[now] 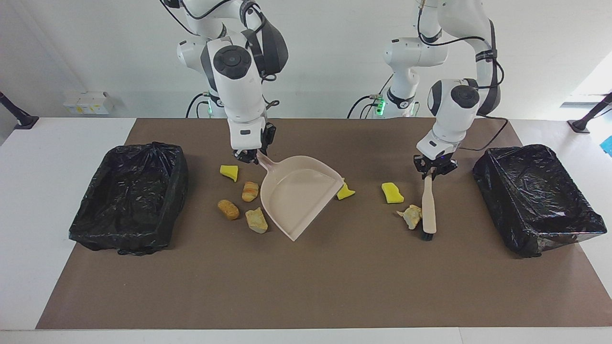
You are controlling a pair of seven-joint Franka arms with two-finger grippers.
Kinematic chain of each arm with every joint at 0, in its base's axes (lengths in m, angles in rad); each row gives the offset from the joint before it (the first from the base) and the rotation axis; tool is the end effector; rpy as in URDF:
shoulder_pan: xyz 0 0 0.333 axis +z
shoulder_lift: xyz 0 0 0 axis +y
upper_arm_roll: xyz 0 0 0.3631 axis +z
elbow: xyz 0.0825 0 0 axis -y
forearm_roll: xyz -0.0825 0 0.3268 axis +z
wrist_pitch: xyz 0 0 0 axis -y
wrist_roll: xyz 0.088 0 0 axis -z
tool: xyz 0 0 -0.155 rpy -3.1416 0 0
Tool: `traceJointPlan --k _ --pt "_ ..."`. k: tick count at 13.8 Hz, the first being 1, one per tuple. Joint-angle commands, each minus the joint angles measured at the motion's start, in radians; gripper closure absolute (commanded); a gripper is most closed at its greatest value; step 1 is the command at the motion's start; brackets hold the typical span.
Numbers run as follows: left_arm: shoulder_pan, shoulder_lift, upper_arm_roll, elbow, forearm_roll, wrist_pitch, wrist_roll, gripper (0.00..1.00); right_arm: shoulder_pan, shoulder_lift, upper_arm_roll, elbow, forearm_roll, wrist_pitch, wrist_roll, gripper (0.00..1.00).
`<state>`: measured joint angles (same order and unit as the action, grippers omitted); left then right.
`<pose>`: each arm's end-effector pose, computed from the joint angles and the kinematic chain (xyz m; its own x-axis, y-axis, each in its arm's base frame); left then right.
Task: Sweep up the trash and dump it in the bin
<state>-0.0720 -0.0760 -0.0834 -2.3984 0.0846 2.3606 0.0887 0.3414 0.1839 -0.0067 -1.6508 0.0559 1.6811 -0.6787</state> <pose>0.4390 -0.0650 0.3869 0.9537 -0.2992 0.0295 -0.2966 -0.9524 -0.0709 0.5147 0.1878 0.5029 0.5308 0.8431 -0.0861 0.8319 -0.5377 -0.1372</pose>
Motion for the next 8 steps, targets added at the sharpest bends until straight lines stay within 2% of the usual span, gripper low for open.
traceJointPlan --k 1,2,4,8 --pt "-0.052 -0.039 0.013 -0.048 -0.017 0.000 0.022 1.00 -0.013 -0.081 0.007 -0.175 -0.042 0.058 -0.259 1.00" --pt "-0.078 -0.042 0.014 -0.047 -0.017 -0.018 0.026 1.00 -0.012 -0.107 0.011 -0.223 -0.085 0.093 -0.284 1.00" --pt "-0.112 -0.047 0.013 -0.042 -0.017 -0.047 0.025 1.00 0.025 -0.107 0.013 -0.268 -0.123 0.107 -0.341 1.00" --pt "-0.187 -0.061 0.013 -0.044 -0.023 -0.098 0.011 1.00 0.085 -0.118 0.011 -0.345 -0.154 0.163 -0.288 1.00"
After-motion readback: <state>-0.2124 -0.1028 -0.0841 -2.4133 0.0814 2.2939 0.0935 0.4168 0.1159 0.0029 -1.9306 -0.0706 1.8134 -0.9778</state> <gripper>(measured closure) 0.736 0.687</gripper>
